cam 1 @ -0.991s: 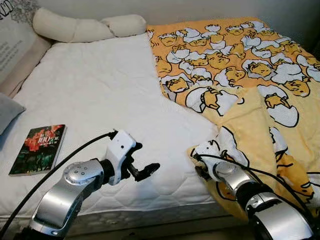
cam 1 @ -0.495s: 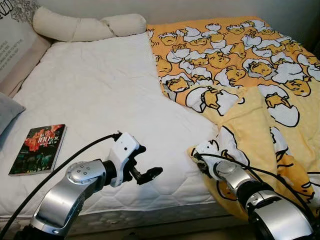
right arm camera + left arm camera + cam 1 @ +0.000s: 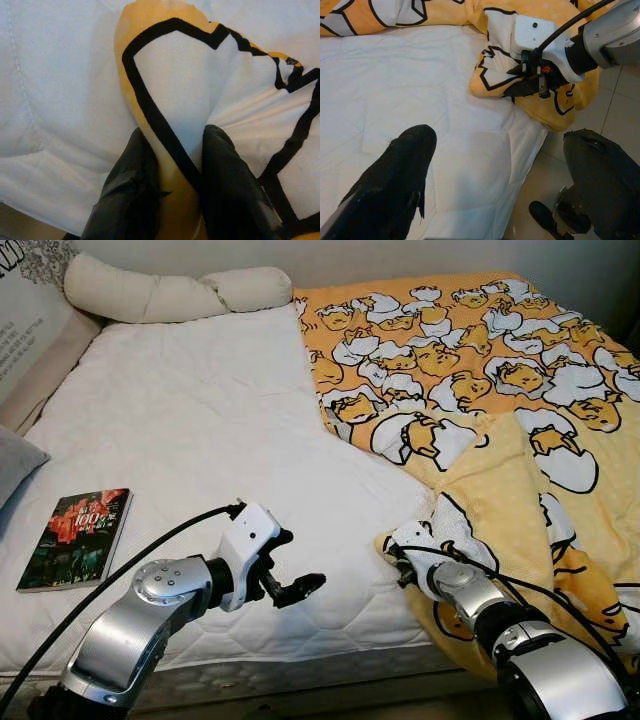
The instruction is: Clean up the room
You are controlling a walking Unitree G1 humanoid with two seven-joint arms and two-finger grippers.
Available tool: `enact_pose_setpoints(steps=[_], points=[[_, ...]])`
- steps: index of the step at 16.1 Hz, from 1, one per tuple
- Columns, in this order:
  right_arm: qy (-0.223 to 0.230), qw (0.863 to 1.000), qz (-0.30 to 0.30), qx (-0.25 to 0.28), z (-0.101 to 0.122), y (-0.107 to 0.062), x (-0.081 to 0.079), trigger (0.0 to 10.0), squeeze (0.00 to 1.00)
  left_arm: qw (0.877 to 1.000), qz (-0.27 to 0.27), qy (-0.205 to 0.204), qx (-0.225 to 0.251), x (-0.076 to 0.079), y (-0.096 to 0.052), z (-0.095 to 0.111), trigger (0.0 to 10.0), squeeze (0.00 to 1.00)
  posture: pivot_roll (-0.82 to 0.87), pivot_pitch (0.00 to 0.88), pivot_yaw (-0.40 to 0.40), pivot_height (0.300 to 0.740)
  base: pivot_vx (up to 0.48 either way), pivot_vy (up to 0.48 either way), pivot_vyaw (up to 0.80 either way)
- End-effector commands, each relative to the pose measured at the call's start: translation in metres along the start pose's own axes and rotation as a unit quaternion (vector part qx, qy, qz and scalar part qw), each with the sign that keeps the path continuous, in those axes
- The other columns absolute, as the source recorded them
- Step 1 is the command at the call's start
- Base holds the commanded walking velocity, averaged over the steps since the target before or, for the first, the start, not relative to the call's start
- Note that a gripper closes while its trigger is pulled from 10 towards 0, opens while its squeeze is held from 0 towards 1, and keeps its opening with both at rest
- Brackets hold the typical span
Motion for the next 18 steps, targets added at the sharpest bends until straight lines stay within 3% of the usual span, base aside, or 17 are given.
enact_pose_setpoints(steps=[1,3,5,7,9,13,14,15,16,17,18], points=[[0.01,1.0,0.011,0.02,0.006,-0.001,0.001,0.0,0.0,1.0,-0.002,-0.001,-0.011,0.0,0.0,-0.004,10.0,0.95,0.1,0.0,0.073,0.74,0.0,0.0,0.0],[0.037,0.996,0.056,0.062,0.014,-0.002,-0.005,0.0,0.0,1.0,-0.002,-0.002,-0.011,0.001,-0.001,-0.004,10.0,0.95,0.11,0.0,0.068,0.74,0.0,0.0,0.0],[0.032,0.978,0.165,0.123,0.018,-0.011,-0.019,0.0,0.0,1.0,-0.002,-0.003,-0.015,0.002,-0.005,-0.008,10.0,0.95,0.1,0.0,0.068,0.74,0.0,0.0,0.0],[0.03,0.932,0.312,0.18,0.012,-0.034,-0.039,0.0,0.0,1.0,-0.009,-0.008,-0.022,0.006,-0.007,-0.012,10.0,0.95,0.1,0.0,0.066,0.74,0.0,0.0,0.0],[-0.015,0.899,0.398,0.184,-0.005,-0.058,-0.055,0.0,0.0,0.999,-0.02,-0.01,-0.027,0.011,-0.008,-0.014,10.0,0.95,0.1,0.0,0.066,0.74,0.0,0.0,0.0],[-0.059,0.837,0.515,0.176,-0.026,-0.101,-0.074,0.0,0.0,0.999,-0.041,-0.022,-0.018,0.019,-0.01,-0.012,10.0,0.95,0.1,0.0,0.069,0.74,0.0,0.0,0.0],[-0.06,0.83,0.528,0.173,-0.027,-0.106,-0.077,0.0,0.0,0.999,-0.042,-0.023,-0.017,0.019,-0.01,-0.011,10.0,0.95,0.09,0.0,0.069,0.74,0.0,0.0,0.0],[-0.079,0.822,0.543,0.152,-0.034,-0.115,-0.083,1.6,0.0,0.999,-0.046,-0.024,-0.016,0.02,-0.009,-0.011,10.0,0.95,0.09,0.0,0.068,0.74,0.0,0.0,0.0],[-0.089,0.824,0.541,0.145,-0.037,-0.115,-0.084,1.6,0.0,0.998,-0.047,-0.024,-0.017,0.02,-0.009,-0.011,10.0,0.95,0.09,0.0,0.068,0.74,0.0,0.0,0.0],[-0.096,0.838,0.525,0.113,-0.046,-0.109,-0.084,10.0,0.0,0.998,-0.049,-0.022,-0.017,0.02,-0.007,-0.01,10.0,0.95,0.09,0.0,0.067,0.74,0.0,0.0,0.0],[-0.084,0.852,0.509,0.089,-0.049,-0.103,-0.082,10.0,0.22,0.998,-0.051,-0.02,-0.017,0.02,-0.006,-0.009,10.0,0.95,0.08,0.0,0.067,0.74,0.0,0.0,0.0]])
Point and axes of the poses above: a point about 5 cm out from each wrist's last joint towards the gripper, its own y axis pointing out of the wrist towards the gripper, its own z axis along the axis of the wrist's last joint, x = y × z, the point moved 3 cm from there along y, pointing out of the wrist towards the gripper, and after that the axes turned 5 degrees about -y, right-handed, at the moved point
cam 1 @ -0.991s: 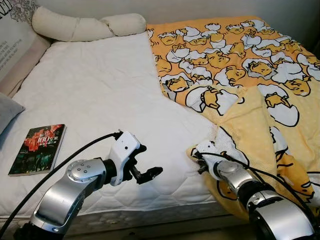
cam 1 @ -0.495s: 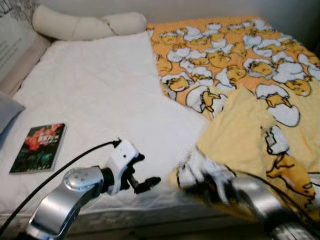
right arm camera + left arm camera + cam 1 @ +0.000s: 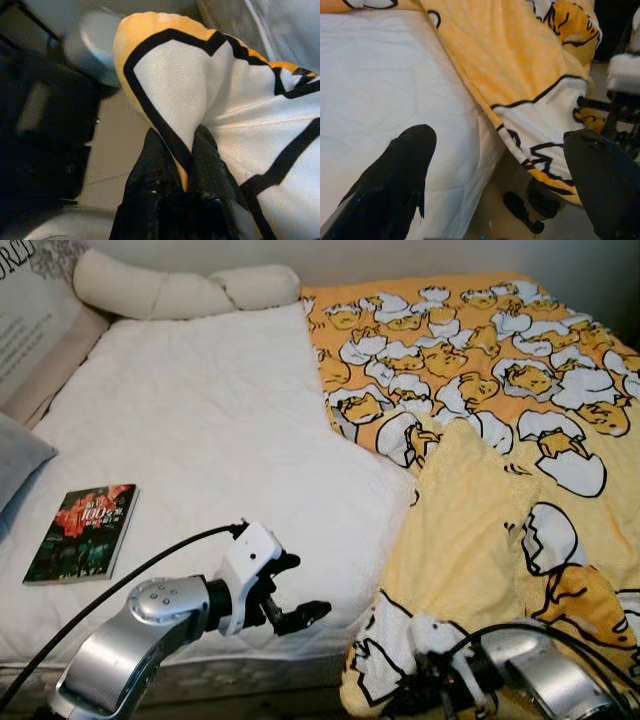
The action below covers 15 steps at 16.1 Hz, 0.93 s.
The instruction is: Clean up the room
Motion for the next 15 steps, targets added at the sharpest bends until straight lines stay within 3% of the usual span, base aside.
enact_pose_setpoints(steps=[1,2,3,8,11,13,14,15], points=[[0.006,0.998,-0.056,-0.023,-0.001,-0.001,0.015,10.0,1.0,1.0,-0.002,0.002,-0.003,-0.001,0.001,0.001,10.0,0.95,0.08,0.0,0.068,0.74,0.0,0.0,0.0],[0.018,0.995,-0.099,-0.03,-0.002,-0.001,0.025,10.0,1.0,1.0,-0.002,0.004,-0.003,-0.002,0.002,0.002,10.0,0.95,0.08,0.0,0.069,0.74,0.0,0.0,0.0],[0.023,0.995,-0.098,-0.019,0.002,-0.001,0.025,10.0,1.0,1.0,-0.002,0.005,-0.003,-0.002,0.003,0.002,10.0,0.94,0.08,0.0,0.07,0.74,0.0,0.0,0.0],[0.015,0.996,-0.089,-0.003,0.011,0.0,0.019,10.0,1.0,1.0,-0.004,0.007,-0.004,-0.005,0.006,0.002,10.0,0.95,0.05,0.0,0.078,0.74,0.0,0.0,0.0],[0.009,0.999,-0.049,-0.001,0.017,-0.004,0.007,10.0,1.0,1.0,-0.003,0.009,-0.002,-0.008,0.008,0.004,10.0,0.95,0.05,0.0,0.076,0.74,0.0,0.0,0.0],[0.018,0.991,-0.135,0.002,0.017,-0.011,0.024,10.0,1.0,1.0,0.022,0.01,0.009,-0.014,0.007,0.005,10.0,0.95,0.05,0.0,0.069,0.74,0.0,0.0,0.0],[0.046,0.963,-0.266,0.016,0.018,-0.021,0.056,10.0,1.0,0.995,0.095,0.005,0.036,-0.03,0.005,0.008,10.0,0.95,0.05,0.0,0.059,0.74,0.0,0.0,0.0],[0.08,0.936,-0.34,0.054,0.025,-0.03,0.073,10.0,1.0,0.988,0.148,-0.001,0.052,-0.041,0.002,0.008,10.0,0.95,0.05,0.0,0.047,0.74,0.0,0.0,0.0]])
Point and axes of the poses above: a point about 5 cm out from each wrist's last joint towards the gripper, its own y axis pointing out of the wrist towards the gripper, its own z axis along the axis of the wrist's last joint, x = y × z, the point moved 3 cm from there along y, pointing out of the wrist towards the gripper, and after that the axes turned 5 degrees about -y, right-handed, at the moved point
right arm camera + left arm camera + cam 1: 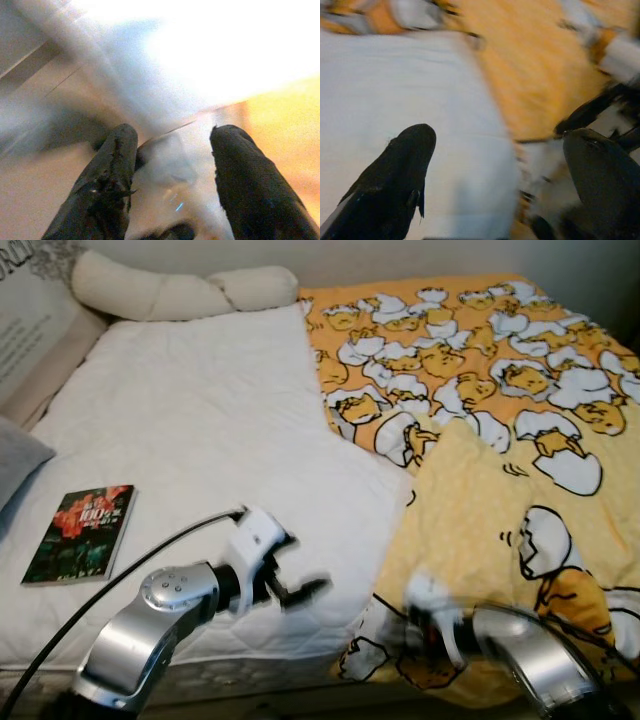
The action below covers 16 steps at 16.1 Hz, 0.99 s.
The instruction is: Clean up the room
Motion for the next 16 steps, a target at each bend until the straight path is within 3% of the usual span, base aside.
enact_pose_setpoints(steps=[1,3,5,7,8,9,13,16], points=[[0.07,0.99,-0.106,0.056,0.015,-0.004,0.027,10.0,1.0,0.996,0.091,-0.004,0.022,-0.023,-0.006,0.001,10.0,0.95,0.05,0.0,0.045,0.74,0.0,0.0,0.0],[0.125,0.969,-0.175,0.12,0.031,-0.007,0.036,10.0,1.0,0.987,0.154,-0.013,0.052,-0.033,-0.013,0.002,10.0,0.95,0.06,0.0,0.023,0.74,0.0,0.0,0.0],[0.14,0.956,-0.212,0.145,0.035,-0.009,0.039,10.0,1.0,0.982,0.176,-0.018,0.062,-0.036,-0.015,0.002,10.0,0.95,0.06,0.0,0.02,0.74,0.0,0.0,0.0],[0.14,0.927,-0.293,0.187,0.041,-0.013,0.034,10.0,1.0,0.965,0.244,-0.032,0.092,-0.045,-0.022,0.003,10.0,0.95,0.06,0.0,0.018,0.74,0.0,0.0,0.0],[0.15,0.922,-0.305,0.188,0.039,-0.014,0.032,10.0,1.0,0.962,0.253,-0.038,0.099,-0.046,-0.022,0.002,10.0,0.94,0.06,0.0,0.018,0.74,0.0,0.0,0.0],[0.155,0.917,-0.316,0.186,0.037,-0.015,0.029,10.0,0.0,0.961,0.255,-0.045,0.1,-0.045,-0.023,0.001,10.0,0.94,0.06,0.0,0.019,0.74,0.0,0.0,0.0],[0.166,0.905,-0.333,0.203,0.033,-0.025,0.029,10.0,0.0,0.963,0.248,-0.045,0.093,-0.041,-0.022,-0.006,10.0,0.94,0.04,0.0,0.025,0.74,0.0,0.36,-0.72],[0.162,0.907,-0.332,0.204,0.034,-0.027,0.022,10.0,0.0,0.965,0.248,-0.017,0.086,-0.042,-0.019,-0.003,10.0,0.96,0.04,0.0,0.029,0.74,0.0,-0.245,-0.78]])
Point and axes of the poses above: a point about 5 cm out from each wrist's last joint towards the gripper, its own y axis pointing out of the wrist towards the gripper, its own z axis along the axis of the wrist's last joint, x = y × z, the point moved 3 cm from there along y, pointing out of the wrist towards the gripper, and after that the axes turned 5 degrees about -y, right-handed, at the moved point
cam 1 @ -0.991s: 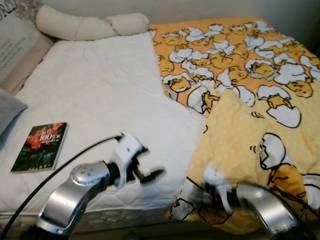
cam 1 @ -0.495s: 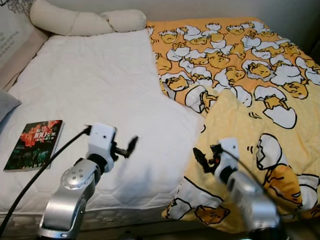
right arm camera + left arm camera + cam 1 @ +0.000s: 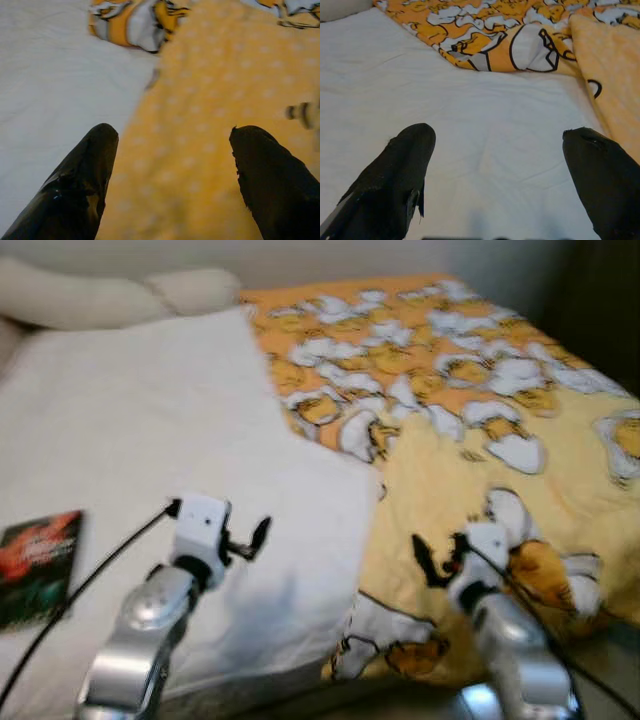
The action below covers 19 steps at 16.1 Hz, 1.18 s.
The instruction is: Clean up the room
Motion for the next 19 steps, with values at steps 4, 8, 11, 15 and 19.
enact_pose_setpoints(steps=[4,8,11,15,19], points=[[0.007,1.0,-0.013,0.003,0.001,-0.005,0.006,10.0,0.0,1.0,-0.012,0.0,0.004,0.006,0.005,0.002,10.0,0.95,0.04,0.0,0.037,0.74,0.0,-0.48,-0.78],[-0.012,1.0,-0.008,0.012,0.006,-0.008,0.011,10.0,0.0,1.0,-0.028,-0.008,0.011,0.01,0.01,0.006,10.0,0.88,0.03,0.0,0.041,0.74,0.0,0.0,-0.2],[-0.015,1.0,-0.015,0.021,0.015,-0.008,0.026,10.0,0.0,0.998,-0.054,-0.014,0.006,0.018,0.019,0.007,10.0,0.89,0.02,0.0,0.042,0.74,0.0,0.0,0.0],[-0.07,0.997,0.042,0.009,0.019,-0.013,0.024,10.0,0.0,0.995,-0.095,-0.02,-0.039,0.025,0.04,0.0,10.0,1.0,-0.01,0.0,0.051,0.74,0.0,0.0,0.0],[-0.089,0.991,0.103,-0.006,0.018,-0.02,0.017,10.0,0.0,0.986,-0.138,-0.033,-0.085,0.042,0.064,-0.012,10.0,1.0,-0.05,0.0,0.068,0.74,0.0,0.0,0.0]])
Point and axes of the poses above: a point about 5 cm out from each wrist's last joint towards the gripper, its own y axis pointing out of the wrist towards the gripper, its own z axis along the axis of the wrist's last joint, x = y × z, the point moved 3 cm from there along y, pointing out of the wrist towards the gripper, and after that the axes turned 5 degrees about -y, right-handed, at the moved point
